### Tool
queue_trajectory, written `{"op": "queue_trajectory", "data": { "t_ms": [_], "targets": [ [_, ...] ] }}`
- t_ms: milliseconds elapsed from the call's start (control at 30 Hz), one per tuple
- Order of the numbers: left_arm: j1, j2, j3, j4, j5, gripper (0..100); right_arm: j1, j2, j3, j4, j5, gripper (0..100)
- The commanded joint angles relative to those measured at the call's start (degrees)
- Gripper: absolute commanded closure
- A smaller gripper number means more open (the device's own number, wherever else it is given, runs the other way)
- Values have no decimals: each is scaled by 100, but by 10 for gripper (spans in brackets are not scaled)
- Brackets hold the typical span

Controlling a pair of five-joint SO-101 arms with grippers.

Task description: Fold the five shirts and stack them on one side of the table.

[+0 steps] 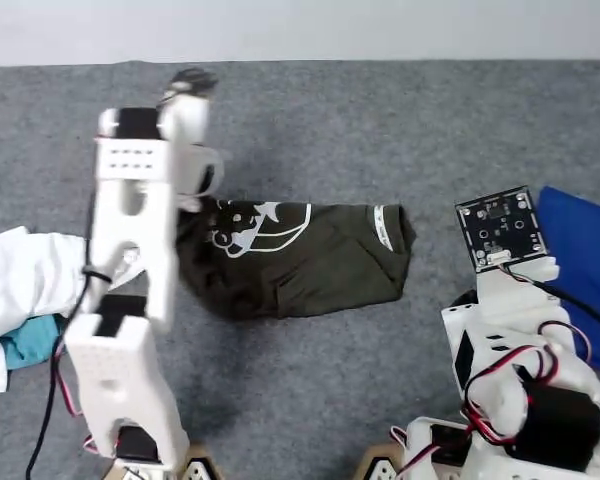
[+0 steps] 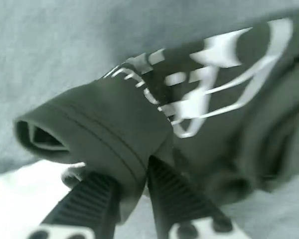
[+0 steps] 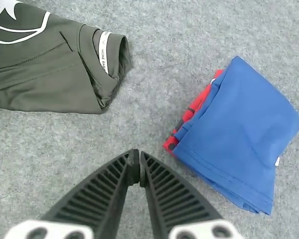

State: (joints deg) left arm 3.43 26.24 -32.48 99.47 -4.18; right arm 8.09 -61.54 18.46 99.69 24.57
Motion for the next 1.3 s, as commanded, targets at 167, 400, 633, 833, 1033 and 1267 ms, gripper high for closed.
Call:
{"op": "queue_trajectory", "data": {
  "t_ms": [167, 400, 633, 833, 1033, 1267],
  "targets": [
    [1767, -519, -92, -202, 185, 995, 22, 4, -18, 40, 62, 989],
    [2620, -88, -813, -747, 466, 995, 31, 31, -18, 48, 62, 989],
    [2919, 1248, -2176, -712, 765, 995, 31, 31, -9, 48, 62, 989],
    [2998, 2154, -3407, -448, 862, 991, 31, -13, 334, 48, 62, 989],
    [3147, 2585, -4374, 35, 888, 801, 31, -13, 334, 13, 62, 989],
    [2989, 2593, -4558, 105, 888, 783, 31, -13, 334, 40, 62, 989]
  ]
}}
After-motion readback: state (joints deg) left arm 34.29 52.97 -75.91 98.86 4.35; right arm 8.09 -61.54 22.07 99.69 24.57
